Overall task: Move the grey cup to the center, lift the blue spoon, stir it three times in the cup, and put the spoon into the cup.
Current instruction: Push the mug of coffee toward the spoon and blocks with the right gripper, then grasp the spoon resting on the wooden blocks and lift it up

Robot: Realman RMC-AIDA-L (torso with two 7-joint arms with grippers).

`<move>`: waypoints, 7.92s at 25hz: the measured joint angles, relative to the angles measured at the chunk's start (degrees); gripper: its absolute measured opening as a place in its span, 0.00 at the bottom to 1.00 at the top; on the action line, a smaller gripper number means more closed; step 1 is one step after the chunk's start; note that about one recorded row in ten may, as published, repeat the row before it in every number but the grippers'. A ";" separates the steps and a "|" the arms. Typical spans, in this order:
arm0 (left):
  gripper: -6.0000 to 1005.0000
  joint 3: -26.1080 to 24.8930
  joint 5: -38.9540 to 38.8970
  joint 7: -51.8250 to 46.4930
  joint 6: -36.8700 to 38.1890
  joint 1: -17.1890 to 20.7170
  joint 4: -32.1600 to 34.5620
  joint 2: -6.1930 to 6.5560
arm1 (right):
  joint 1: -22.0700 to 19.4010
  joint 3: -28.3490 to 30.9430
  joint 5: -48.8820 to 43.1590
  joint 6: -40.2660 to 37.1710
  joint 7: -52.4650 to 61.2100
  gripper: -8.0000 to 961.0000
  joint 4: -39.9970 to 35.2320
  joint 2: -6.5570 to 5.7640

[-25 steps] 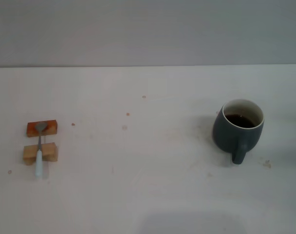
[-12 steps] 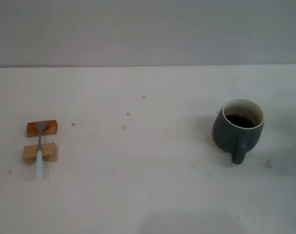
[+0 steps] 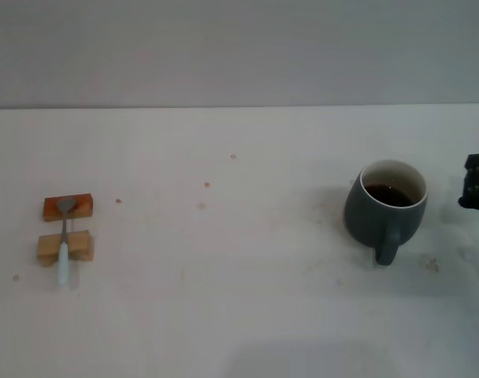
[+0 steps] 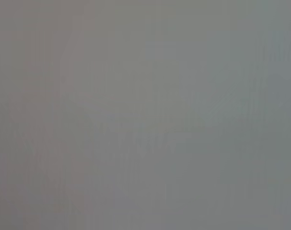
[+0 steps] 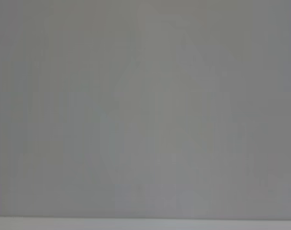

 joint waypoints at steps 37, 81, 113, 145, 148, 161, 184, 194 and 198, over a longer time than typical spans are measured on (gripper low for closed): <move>0.69 0.00 -0.37 0.10 -0.49 -0.97 -0.68 -0.30 | 4.26 -26.30 0.01 10.62 9.47 0.02 9.75 -0.50; 0.69 12.39 0.18 -8.20 -5.59 6.08 -1.99 -0.53 | 12.40 -23.99 0.29 20.72 8.67 0.04 11.36 -0.39; 0.68 62.60 0.81 -20.29 56.05 27.27 -64.23 -1.59 | 12.39 -12.43 0.18 16.68 4.22 0.32 4.57 -2.73; 0.68 70.07 126.29 -194.05 96.60 15.74 -20.79 8.84 | 14.83 -10.79 0.15 20.31 4.19 0.32 4.78 -3.86; 0.68 72.45 125.76 -197.27 91.15 19.44 -28.00 8.46 | 14.86 -10.29 0.15 20.37 4.19 0.32 4.79 -3.84; 0.67 73.71 123.77 -165.25 56.39 35.91 -58.47 2.96 | 15.27 -9.53 0.21 20.65 4.19 0.32 4.98 -3.57; 0.67 83.37 122.42 -159.62 58.00 47.97 -68.02 -0.93 | 16.07 -9.49 0.14 20.63 3.73 0.32 5.06 -3.46; 0.67 87.52 119.82 -158.56 80.51 49.16 -54.58 -1.13 | 16.11 -8.72 0.09 21.00 2.58 0.32 5.05 -3.59; 0.67 97.62 104.01 -145.34 93.63 46.44 -45.40 -1.03 | 16.12 -8.73 0.09 21.02 1.67 0.32 5.08 -3.62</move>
